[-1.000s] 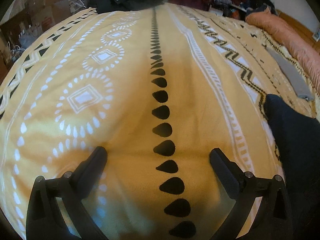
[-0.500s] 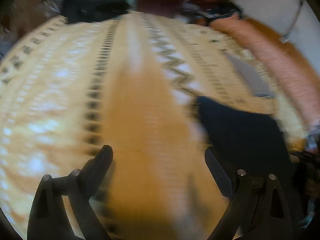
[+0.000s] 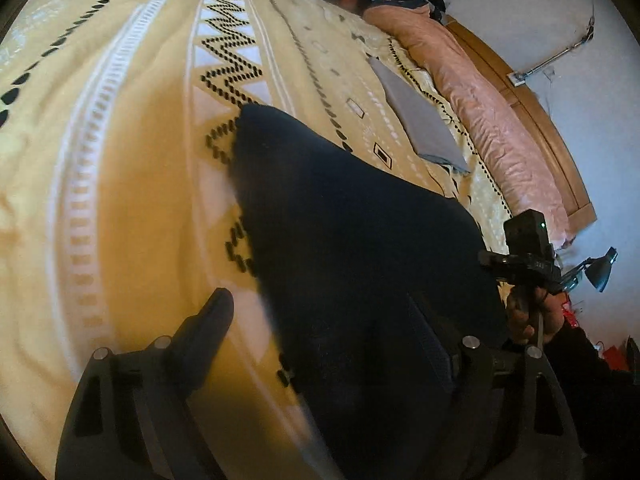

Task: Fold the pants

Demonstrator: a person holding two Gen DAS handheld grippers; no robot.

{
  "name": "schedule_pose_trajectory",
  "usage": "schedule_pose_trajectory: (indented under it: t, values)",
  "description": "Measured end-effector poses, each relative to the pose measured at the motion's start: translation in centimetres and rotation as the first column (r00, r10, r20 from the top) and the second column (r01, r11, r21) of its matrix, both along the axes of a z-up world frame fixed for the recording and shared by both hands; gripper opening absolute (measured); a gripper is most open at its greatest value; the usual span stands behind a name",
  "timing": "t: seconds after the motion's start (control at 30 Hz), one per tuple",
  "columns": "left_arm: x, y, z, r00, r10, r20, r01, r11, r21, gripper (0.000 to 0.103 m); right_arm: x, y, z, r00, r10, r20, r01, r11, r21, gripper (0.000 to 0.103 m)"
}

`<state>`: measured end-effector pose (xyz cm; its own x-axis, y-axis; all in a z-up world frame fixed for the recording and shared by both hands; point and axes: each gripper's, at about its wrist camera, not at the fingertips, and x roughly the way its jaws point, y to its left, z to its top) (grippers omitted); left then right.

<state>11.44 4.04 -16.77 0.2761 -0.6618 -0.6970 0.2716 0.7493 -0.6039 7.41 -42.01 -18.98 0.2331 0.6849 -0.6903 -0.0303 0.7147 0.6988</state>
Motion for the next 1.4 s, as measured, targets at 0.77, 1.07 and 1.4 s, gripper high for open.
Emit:
schedule_pose_trajectory:
  t: [0.77,1.07,1.4]
  values:
    - [-0.6,-1.2,4.3,0.989,0.003,0.149,0.009,0.997,-0.079,0.025,-1.5,5.1,6.3,0.984,0.016,0.176,-0.036,0.993,0.110,0.026]
    - [7.1,8.9,8.0,0.976,0.159,0.146,-0.148,0.986,-0.081,0.024,7.0,13.5,8.1,0.978,0.062,0.201,-0.100,0.978,0.184,0.025]
    - [12.5,11.9,-1.4,0.971,0.236,0.028,-0.236,0.972,0.009,0.051,12.9,14.8,-0.7,0.997,0.038,0.067,-0.043,0.997,0.067,0.041]
